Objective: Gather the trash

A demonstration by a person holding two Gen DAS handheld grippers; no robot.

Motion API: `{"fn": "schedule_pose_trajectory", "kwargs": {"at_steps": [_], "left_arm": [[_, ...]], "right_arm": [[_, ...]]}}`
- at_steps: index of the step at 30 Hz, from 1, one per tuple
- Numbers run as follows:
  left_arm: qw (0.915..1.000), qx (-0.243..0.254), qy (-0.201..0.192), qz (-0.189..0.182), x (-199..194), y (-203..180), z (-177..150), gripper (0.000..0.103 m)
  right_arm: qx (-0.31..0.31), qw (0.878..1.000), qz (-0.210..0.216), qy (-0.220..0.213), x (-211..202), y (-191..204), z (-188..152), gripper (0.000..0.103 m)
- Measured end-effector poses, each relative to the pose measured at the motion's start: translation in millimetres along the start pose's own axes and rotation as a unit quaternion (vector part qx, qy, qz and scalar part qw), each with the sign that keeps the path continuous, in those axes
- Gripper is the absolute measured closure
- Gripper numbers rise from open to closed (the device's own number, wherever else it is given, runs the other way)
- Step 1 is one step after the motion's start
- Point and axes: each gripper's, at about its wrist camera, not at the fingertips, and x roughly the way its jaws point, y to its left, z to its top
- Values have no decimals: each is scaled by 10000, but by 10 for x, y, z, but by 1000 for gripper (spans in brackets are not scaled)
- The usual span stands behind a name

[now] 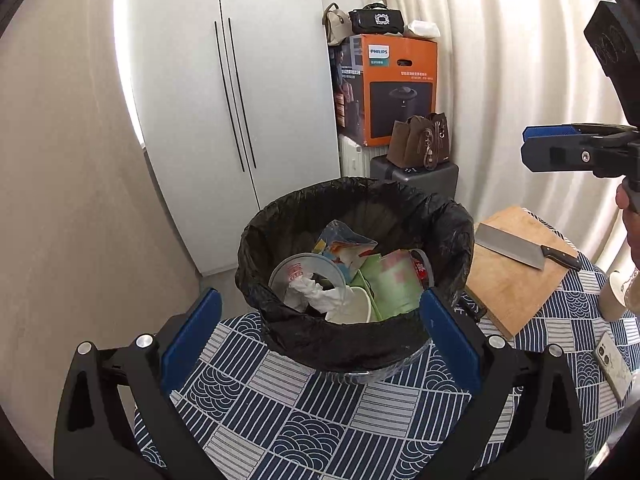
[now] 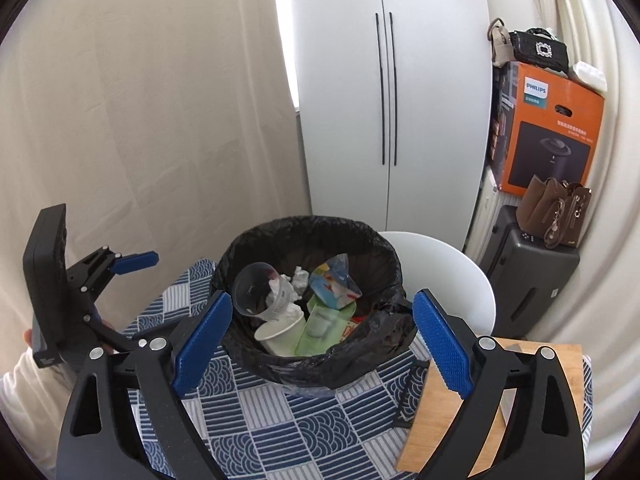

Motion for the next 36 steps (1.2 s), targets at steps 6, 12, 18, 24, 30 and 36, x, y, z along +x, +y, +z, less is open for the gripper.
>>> {"fn": "schedule_pose_trajectory", "kwargs": {"at_steps": [6,12,18,24,30,36], "left_arm": [[9999,2,99,112,-272,-127,-134,6],[9995,-63,210,243,-516,-240,-256,6],[9988,-103,335,343,-749,-401,-438,6],[9981,-172,461,383,-952,-543,-688,6],[9972,-291,524,436,-1136,-622,-953,6],[9968,-371,579,401,-1272,-674,-1152,6]], "right_arm": [[122,9999,-67,51,-276,34,-229,14],[193,9995,-210,159,-509,53,-533,13],[335,9985,-299,306,-694,95,-894,12],[369,9979,-353,400,-850,167,-1244,12],[349,9981,-362,351,-1046,276,-1494,12],[330,9981,-376,348,-1193,387,-1667,11]]}}
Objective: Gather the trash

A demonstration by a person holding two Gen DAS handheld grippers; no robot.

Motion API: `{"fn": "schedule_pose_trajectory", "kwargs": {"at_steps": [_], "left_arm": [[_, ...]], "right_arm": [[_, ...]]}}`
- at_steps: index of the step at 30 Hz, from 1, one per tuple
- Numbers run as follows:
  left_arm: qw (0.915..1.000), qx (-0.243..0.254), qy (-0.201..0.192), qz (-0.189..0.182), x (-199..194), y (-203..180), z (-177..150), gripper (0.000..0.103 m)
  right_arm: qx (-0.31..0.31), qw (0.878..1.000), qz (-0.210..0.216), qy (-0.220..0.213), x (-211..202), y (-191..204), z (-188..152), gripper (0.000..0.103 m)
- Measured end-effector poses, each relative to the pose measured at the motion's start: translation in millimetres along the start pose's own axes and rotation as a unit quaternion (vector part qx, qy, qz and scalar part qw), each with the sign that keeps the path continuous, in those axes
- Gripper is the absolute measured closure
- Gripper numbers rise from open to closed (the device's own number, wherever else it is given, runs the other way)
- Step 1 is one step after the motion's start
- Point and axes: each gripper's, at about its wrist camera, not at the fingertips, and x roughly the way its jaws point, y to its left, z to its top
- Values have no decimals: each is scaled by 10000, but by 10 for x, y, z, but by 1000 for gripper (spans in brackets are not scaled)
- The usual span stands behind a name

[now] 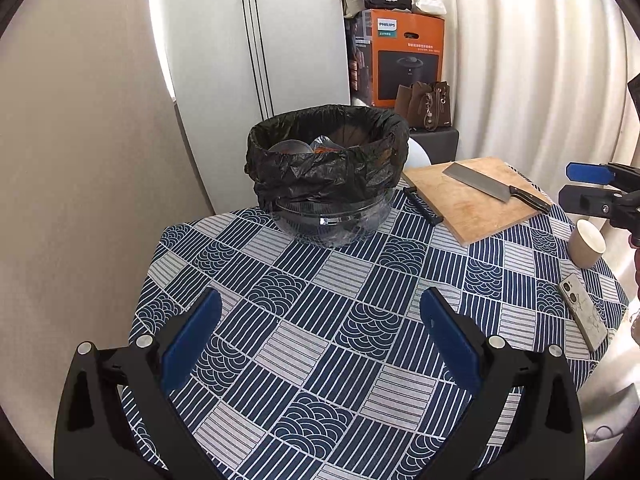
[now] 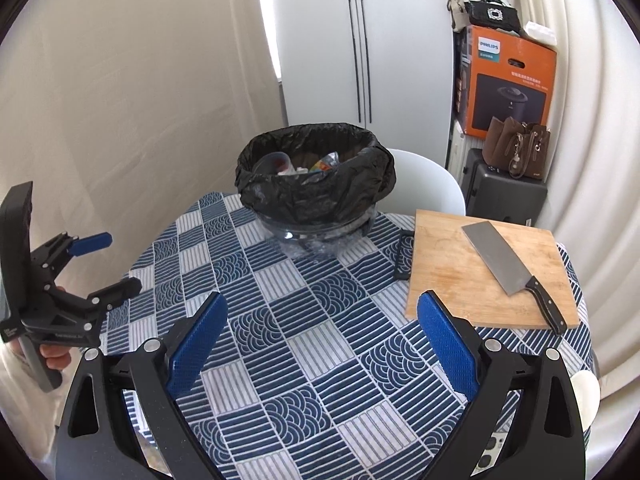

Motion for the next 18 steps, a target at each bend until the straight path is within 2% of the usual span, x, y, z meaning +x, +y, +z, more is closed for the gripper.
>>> {"fn": "schedule_pose_trajectory", "kwargs": {"at_steps": [18], "left_arm": [[9997,-47,10,238,-146,-65,-113,6]], "right_arm": [[-60,9999,-76,87,-127,51,-253,11]]}}
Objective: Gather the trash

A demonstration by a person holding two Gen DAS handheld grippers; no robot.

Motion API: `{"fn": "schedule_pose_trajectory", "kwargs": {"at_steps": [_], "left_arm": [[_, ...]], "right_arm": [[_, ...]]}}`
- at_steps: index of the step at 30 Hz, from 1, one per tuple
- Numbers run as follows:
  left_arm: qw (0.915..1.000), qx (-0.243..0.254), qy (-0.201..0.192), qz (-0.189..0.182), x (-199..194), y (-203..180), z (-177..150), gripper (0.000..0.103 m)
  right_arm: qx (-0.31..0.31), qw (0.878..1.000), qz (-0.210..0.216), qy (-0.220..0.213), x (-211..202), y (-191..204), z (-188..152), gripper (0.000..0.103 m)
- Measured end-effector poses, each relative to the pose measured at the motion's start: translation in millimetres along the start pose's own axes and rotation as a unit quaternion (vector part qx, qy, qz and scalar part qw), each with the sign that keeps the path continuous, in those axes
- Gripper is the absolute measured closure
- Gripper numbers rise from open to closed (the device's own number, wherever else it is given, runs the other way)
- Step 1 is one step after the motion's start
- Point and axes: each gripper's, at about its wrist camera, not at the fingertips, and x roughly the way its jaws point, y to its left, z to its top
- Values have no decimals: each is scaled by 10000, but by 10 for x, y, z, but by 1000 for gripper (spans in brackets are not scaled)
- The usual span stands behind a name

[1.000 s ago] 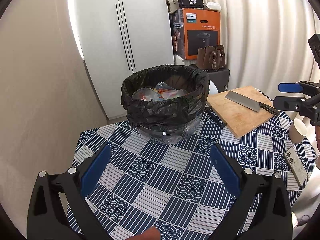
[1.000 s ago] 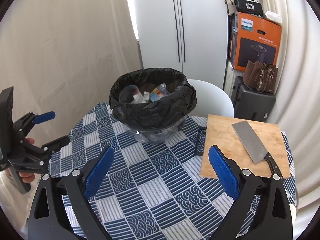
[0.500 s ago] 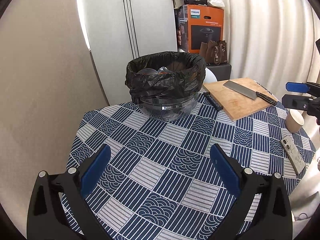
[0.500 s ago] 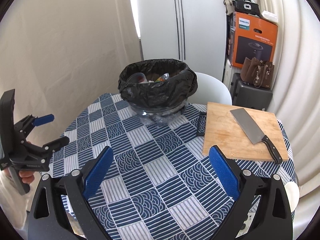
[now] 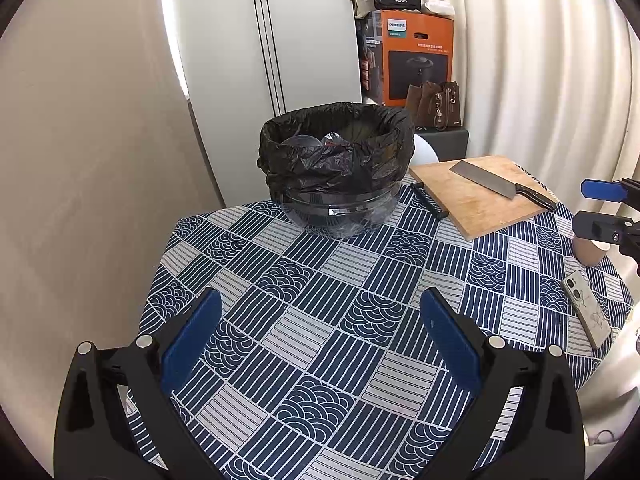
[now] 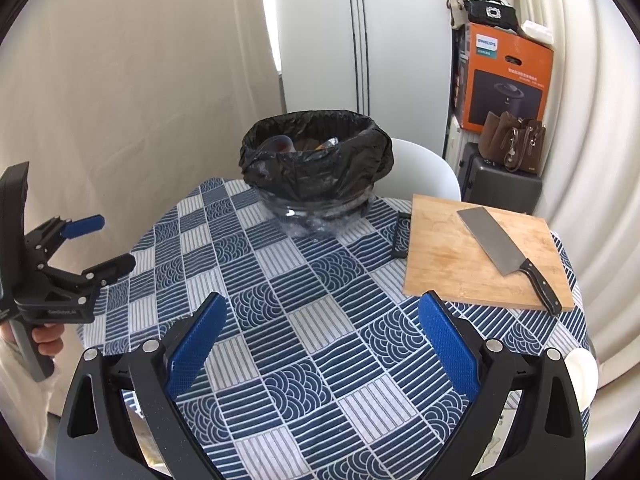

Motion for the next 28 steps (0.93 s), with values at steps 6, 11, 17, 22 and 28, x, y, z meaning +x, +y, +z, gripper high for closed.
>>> {"fn": "schedule_pose_trajectory", "kwargs": {"at_steps": [6,11,17,22,28], "left_arm": [[9999,136,58,49,-7,-22,-2,6],[9995,266,164,3,-1,-50,-7,6],[9994,333,129,-27,-42,-104,7,6],[9994,325,85,40,-109,-145,32,6],[9995,261,84,125,-133,-162,10,6]], "right_arm": [[54,10000,-13,49,57,-1,-25,11],[76,9999,-7,83,82,6,-32,11],[77,9999,-77,36,53,21,-28,11],[67,9999,-85,11,32,42,-46,11],[49,10000,-73,44,34,75,-97,11]]}}
